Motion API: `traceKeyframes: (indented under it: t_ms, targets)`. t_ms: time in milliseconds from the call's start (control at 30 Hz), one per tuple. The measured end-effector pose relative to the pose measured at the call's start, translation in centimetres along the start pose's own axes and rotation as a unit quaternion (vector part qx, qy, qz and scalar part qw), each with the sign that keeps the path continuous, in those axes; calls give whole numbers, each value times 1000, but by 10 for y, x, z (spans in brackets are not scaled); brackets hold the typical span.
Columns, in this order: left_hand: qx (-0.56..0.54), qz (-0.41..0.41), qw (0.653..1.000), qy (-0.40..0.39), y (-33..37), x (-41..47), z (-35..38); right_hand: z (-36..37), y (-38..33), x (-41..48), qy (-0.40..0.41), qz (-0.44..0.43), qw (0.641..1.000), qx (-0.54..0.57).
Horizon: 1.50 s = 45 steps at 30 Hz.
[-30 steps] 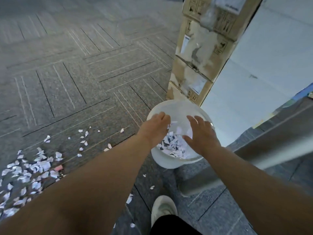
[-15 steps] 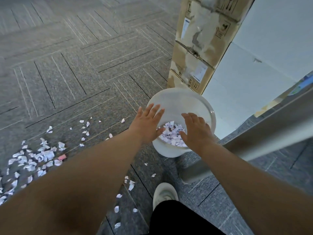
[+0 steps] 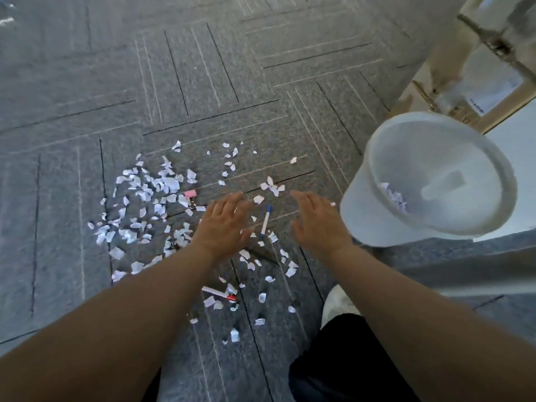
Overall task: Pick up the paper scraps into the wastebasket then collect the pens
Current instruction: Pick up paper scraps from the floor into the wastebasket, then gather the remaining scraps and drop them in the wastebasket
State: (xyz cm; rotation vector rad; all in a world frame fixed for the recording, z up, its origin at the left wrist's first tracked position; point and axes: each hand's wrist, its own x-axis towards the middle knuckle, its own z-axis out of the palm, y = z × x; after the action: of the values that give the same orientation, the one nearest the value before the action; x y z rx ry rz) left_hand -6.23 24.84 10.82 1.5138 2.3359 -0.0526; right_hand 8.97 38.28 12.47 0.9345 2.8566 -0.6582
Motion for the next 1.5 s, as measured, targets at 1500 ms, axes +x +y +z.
traceKeyframes:
  t_ms: [1500]
  targets:
    - [-67,-96,993,29,-94,-3,157,197,-8,40,-146,114,982,-29]
